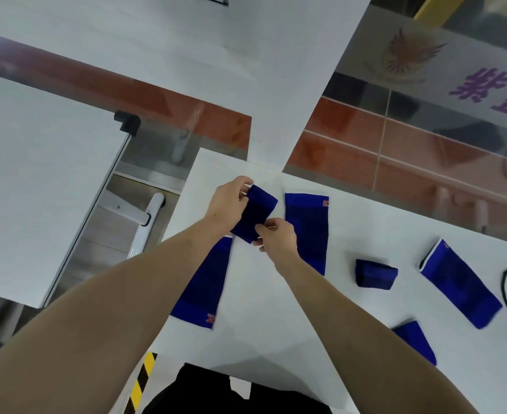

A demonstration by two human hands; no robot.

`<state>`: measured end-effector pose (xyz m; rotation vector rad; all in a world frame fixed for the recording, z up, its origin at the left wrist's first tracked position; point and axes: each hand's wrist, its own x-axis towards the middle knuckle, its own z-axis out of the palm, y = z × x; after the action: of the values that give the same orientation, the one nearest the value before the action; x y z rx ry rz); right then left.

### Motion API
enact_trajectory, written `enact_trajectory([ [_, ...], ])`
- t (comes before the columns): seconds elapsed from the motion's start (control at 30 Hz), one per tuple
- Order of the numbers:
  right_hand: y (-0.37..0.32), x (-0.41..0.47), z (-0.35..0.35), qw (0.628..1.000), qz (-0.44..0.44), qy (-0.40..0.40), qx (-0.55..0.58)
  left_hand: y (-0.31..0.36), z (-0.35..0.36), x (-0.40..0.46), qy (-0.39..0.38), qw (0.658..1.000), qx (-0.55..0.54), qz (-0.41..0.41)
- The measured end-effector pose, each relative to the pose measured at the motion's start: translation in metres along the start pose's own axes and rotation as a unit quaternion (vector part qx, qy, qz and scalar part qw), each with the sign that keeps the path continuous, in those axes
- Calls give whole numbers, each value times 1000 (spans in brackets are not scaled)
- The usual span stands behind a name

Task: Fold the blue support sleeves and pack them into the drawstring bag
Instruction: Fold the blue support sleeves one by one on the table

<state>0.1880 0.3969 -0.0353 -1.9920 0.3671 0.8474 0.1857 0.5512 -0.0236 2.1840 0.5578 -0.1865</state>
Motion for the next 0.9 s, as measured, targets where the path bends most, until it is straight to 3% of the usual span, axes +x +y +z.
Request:
enact_trajectory([
  [0.2,8,7,5,999,25,31,-22,-15,7,2,0,998,58,-11],
  [0.37,20,8,6,995,-9,64,-74,-30,12,-8,21,994,97,-43],
  [0.53,15,8,7,994,-26,65,-78,-30,18,-11,5,991,134,-23],
  [0.77,16,9,2,991,-34,75,-105,-24,26,-18,4,993,113,-30],
  [0.9,20,3,-7,985,-93,82,-124,-20,32,-25,6,996,81,-47],
])
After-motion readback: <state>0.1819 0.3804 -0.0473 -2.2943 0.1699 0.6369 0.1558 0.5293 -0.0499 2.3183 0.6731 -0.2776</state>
